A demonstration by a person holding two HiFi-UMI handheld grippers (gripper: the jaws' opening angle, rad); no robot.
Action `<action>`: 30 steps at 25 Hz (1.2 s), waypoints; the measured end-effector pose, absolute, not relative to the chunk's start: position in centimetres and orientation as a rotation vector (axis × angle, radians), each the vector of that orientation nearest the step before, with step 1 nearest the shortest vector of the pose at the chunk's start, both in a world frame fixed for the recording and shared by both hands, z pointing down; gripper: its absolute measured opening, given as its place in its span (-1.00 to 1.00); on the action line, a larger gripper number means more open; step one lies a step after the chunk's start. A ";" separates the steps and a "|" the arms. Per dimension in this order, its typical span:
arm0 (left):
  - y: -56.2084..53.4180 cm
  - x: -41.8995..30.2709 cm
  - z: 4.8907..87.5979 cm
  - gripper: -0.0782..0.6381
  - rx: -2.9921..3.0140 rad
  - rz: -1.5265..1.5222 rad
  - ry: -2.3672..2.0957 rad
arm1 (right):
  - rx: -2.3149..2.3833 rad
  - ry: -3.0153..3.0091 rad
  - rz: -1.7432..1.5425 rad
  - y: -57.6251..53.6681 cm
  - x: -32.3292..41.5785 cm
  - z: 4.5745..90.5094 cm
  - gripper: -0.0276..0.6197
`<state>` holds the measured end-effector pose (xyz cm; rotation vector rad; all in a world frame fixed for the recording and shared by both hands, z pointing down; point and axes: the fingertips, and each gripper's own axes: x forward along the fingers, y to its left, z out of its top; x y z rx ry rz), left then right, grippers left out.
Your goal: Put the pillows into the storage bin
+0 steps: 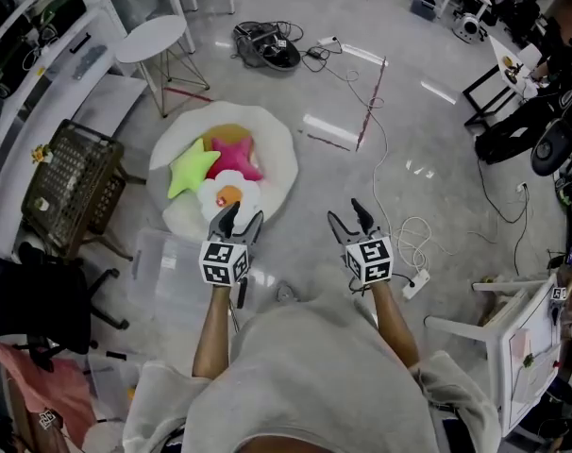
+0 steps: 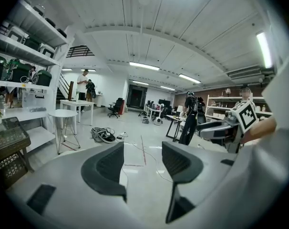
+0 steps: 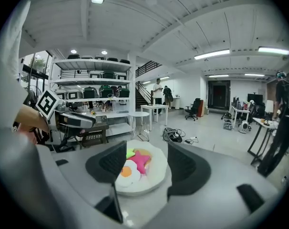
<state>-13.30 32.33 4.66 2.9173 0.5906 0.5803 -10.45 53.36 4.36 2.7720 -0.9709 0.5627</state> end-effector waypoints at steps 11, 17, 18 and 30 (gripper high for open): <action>30.4 -8.1 5.2 -0.13 2.903 0.617 0.588 | 2.767 -0.979 0.612 51.5 -5.0 5.4 -0.14; 29.5 -4.1 7.0 -0.13 2.894 0.656 0.518 | 2.747 -1.038 0.651 50.9 -0.7 7.7 -0.14; 29.5 -3.3 7.3 -0.13 2.890 0.666 0.507 | 2.743 -1.048 0.657 50.8 0.4 8.0 -0.14; 30.8 7.8 10.2 -0.13 2.879 0.803 0.333 | 2.637 -1.242 0.724 50.6 14.0 11.4 -0.12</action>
